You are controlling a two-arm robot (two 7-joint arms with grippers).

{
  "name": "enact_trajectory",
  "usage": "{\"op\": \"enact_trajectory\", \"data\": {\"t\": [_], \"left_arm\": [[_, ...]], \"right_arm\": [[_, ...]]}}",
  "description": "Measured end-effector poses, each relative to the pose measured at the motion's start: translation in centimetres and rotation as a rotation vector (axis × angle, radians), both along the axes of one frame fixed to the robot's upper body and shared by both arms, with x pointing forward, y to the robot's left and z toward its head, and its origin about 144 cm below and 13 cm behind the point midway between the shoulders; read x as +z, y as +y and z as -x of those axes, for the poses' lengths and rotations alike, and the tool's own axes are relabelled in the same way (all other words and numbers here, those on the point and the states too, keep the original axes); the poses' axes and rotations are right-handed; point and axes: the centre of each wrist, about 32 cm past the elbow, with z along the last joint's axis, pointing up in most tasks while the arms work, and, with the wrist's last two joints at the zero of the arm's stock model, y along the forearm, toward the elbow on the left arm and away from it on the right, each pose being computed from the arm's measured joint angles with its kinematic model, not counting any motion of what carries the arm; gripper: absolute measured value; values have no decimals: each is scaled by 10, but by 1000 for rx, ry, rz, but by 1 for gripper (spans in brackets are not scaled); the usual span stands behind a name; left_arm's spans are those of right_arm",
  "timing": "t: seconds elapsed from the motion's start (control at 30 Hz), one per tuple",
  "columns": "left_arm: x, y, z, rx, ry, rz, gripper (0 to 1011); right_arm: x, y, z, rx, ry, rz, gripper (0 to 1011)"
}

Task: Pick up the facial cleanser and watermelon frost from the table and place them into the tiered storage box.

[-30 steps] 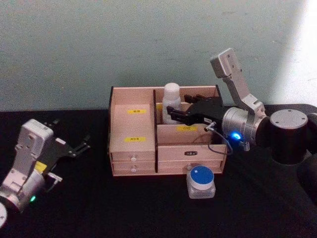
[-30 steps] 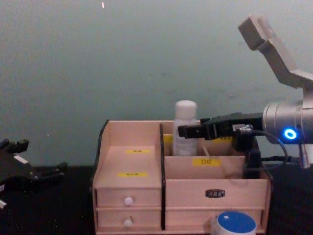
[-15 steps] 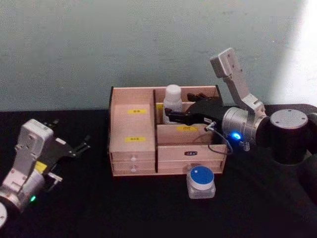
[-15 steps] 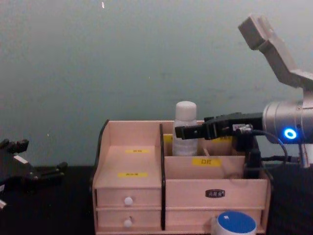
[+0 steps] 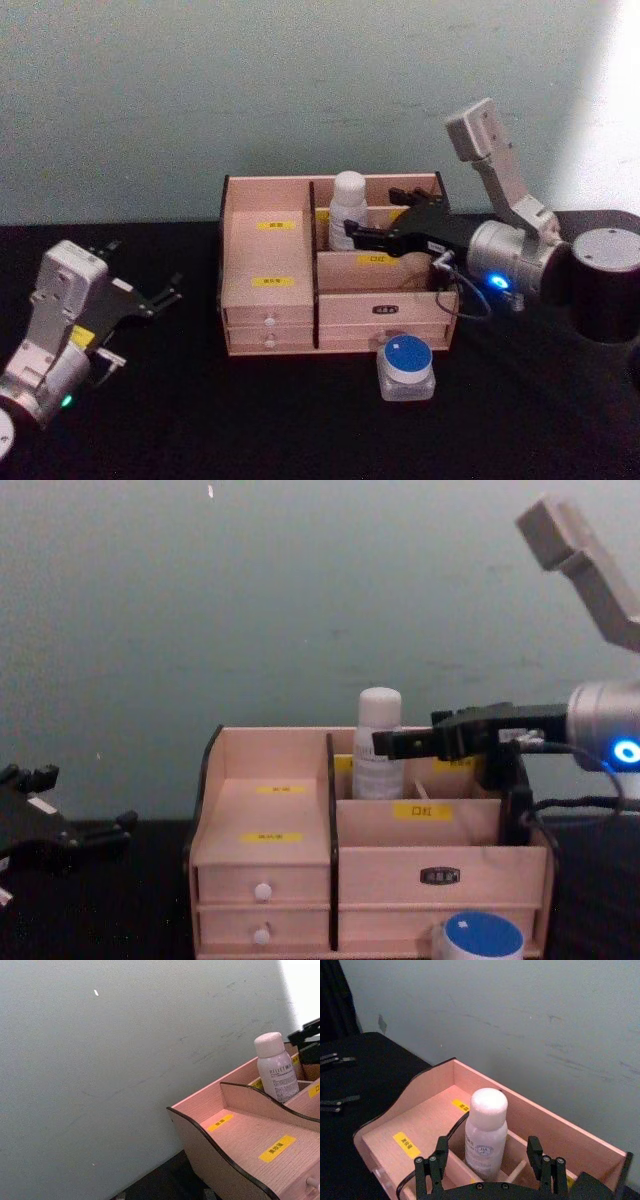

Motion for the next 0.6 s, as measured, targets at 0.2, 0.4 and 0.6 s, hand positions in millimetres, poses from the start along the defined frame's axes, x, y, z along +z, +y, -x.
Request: {"op": "enact_trajectory", "data": {"t": [0.2, 0.4, 0.6], "left_arm": [[0, 0, 0, 0, 0, 0, 1001], [0, 0, 0, 0, 0, 0, 1001], [0, 0, 0, 0, 0, 0, 1001]], "right_arm": [[2, -17, 18, 16, -10, 2, 1000], [0, -39, 43, 52, 3, 17, 1000], [-8, -57, 66, 95, 35, 33, 1000]]}}
